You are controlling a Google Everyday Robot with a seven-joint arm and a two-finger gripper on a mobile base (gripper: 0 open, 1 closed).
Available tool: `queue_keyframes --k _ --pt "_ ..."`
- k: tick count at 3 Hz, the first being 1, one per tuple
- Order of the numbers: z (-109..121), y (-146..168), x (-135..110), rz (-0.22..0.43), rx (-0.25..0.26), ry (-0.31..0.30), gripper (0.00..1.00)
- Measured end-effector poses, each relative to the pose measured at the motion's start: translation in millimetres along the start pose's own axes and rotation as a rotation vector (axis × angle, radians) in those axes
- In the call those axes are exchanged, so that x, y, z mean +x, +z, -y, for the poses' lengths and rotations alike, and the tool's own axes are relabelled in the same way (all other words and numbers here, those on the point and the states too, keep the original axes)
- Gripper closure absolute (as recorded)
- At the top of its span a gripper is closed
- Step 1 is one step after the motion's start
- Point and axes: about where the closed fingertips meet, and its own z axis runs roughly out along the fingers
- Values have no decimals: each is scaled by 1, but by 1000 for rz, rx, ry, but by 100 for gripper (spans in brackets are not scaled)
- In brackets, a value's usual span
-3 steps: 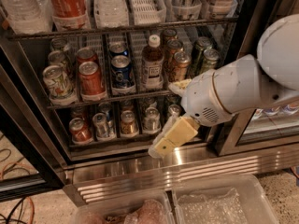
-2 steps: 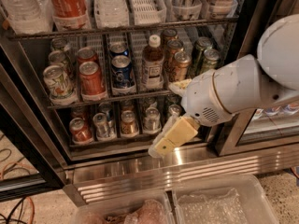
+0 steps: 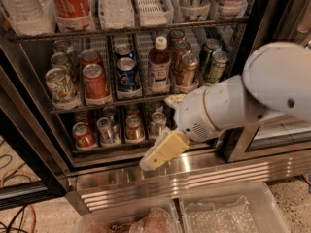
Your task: Pick 7up can from middle shelf of fridge
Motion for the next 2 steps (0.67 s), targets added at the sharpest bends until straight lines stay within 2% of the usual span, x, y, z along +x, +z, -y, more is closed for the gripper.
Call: queue_keyframes --k 1,2 --pt "-25 47 6 54 9 67 0" --pt "-49 87 -5 147 25 115 0"
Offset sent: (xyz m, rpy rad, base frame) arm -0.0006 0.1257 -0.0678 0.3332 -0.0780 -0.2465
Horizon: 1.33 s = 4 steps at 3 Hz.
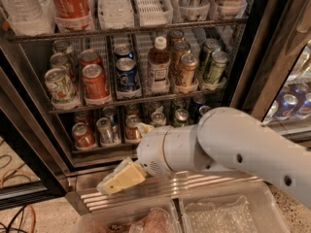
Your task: Pick 7up can from middle shelf of fridge
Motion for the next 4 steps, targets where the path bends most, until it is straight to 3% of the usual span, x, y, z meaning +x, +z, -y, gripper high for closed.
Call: queue_keyframes --k 1,2,3,4 --pt "-3 12 -23 47 35 -6 0" --pt "-3 12 -23 46 35 -6 0" --pt "2 14 -29 72 68 11 0" --pt "11 39 -44 145 96 49 0"
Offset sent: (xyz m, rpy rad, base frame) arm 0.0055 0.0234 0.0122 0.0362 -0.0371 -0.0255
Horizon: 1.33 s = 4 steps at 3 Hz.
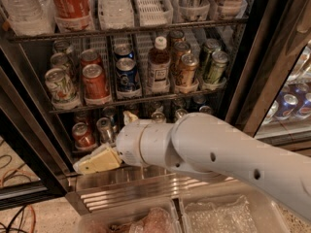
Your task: Pick 7up can from middle shelf of fridge
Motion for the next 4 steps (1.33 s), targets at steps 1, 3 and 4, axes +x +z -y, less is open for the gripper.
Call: queue_keyframes --k 1,3,4 --pt "-9 37 -10 36 38 6 0" --pt "0 81 -36 103 135 -8 0" --pt "0 81 -36 103 135 -8 0"
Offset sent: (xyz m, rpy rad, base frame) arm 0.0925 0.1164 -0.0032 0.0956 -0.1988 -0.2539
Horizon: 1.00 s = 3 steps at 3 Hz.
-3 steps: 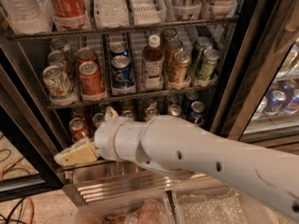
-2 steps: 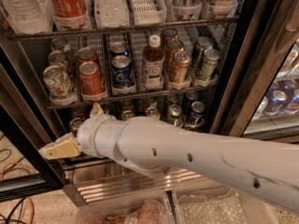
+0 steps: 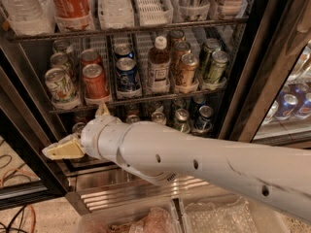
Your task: Pick 7up can from middle shelf of fridge
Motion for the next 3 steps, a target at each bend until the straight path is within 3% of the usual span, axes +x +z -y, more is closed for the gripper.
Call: queue_keyframes --k 2,3 --pt "-17 40 -10 40 -13 -23 0" --pt "-20 57 -11 49 40 -23 0"
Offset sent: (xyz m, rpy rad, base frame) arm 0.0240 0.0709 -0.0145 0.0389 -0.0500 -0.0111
